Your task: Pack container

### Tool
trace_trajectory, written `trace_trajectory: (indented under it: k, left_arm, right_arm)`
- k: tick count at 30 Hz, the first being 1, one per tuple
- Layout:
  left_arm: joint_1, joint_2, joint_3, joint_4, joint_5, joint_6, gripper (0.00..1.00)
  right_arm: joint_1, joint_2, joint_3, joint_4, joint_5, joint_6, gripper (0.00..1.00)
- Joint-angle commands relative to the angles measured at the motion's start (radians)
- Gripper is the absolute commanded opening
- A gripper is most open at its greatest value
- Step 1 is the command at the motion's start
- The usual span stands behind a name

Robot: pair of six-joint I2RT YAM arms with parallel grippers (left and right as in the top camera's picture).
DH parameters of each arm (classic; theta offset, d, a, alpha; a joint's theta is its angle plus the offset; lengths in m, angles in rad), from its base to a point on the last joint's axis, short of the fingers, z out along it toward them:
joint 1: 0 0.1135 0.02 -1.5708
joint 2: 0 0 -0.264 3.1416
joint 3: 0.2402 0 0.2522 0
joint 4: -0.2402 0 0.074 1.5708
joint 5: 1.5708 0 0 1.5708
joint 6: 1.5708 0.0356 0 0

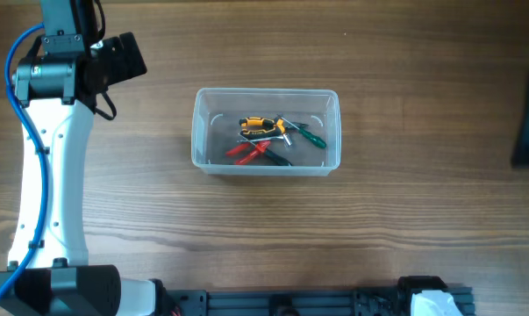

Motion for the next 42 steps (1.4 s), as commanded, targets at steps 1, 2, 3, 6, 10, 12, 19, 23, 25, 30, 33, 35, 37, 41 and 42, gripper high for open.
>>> trace_trajectory:
  k: [1, 2, 3, 6, 10, 12, 19, 23, 25, 30, 33, 35, 37, 41, 42]
  left_arm:
    - [0.003, -0.010, 0.004, 0.000, 0.002, -0.019, 1.00]
    - [0.003, -0.010, 0.004, 0.000, 0.002, -0.019, 1.00]
    - [0.003, -0.010, 0.004, 0.000, 0.002, -0.019, 1.00]
    - [0.003, -0.010, 0.004, 0.000, 0.002, -0.019, 1.00]
    - [0.003, -0.010, 0.004, 0.000, 0.003, -0.019, 1.00]
    - [0.003, -0.010, 0.004, 0.000, 0.002, -0.019, 1.00]
    - [0.003, -0.010, 0.004, 0.000, 0.002, -0.019, 1.00]
    - [0.003, -0.010, 0.004, 0.000, 0.002, -0.019, 1.00]
    - [0.003, -0.010, 0.004, 0.000, 0.002, -0.019, 1.00]
    - [0.003, -0.010, 0.004, 0.000, 0.002, -0.019, 1.00]
    - [0.003, -0.010, 0.004, 0.000, 0.002, -0.019, 1.00]
    - [0.003, -0.010, 0.004, 0.000, 0.002, -0.019, 1.00]
    - [0.003, -0.010, 0.004, 0.000, 0.002, -0.019, 1.00]
    - [0.003, -0.010, 0.004, 0.000, 0.002, -0.019, 1.00]
    - [0.003, -0.010, 0.004, 0.000, 0.002, -0.019, 1.00]
  right_arm:
    - [0.003, -0.149, -0.203, 0.121, 0.062, -0.044, 1.00]
    - [0.003, -0.186, -0.256, 0.162, 0.061, -0.058, 1.00]
    - [0.003, -0.237, -0.333, 0.222, 0.062, -0.071, 1.00]
    - [0.003, -0.395, -0.591, 0.406, 0.061, -0.092, 1.00]
    - [0.003, -0.584, -0.919, 0.569, 0.060, -0.066, 1.00]
    - [0.003, -0.658, -1.069, 0.663, 0.062, -0.028, 1.00]
    - [0.003, -0.840, -1.517, 1.017, 0.035, -0.028, 1.00]
    - [0.003, -0.879, -1.697, 1.128, -0.024, -0.027, 1.00]
    - [0.003, -0.895, -1.773, 1.178, -0.058, -0.024, 1.00]
    - [0.003, -0.933, -1.902, 1.259, -0.066, 0.023, 1.00]
    - [0.003, -0.972, -1.974, 1.292, -0.063, 0.055, 1.00]
    - [0.003, -1.002, -2.016, 1.306, -0.063, 0.061, 1.00]
    - [0.003, -1.023, -2.037, 1.308, -0.060, 0.061, 1.00]
    - [0.003, -1.022, -2.054, 1.308, -0.051, 0.063, 1.00]
    - [0.003, -1.022, -2.061, 1.308, -0.042, 0.074, 1.00]
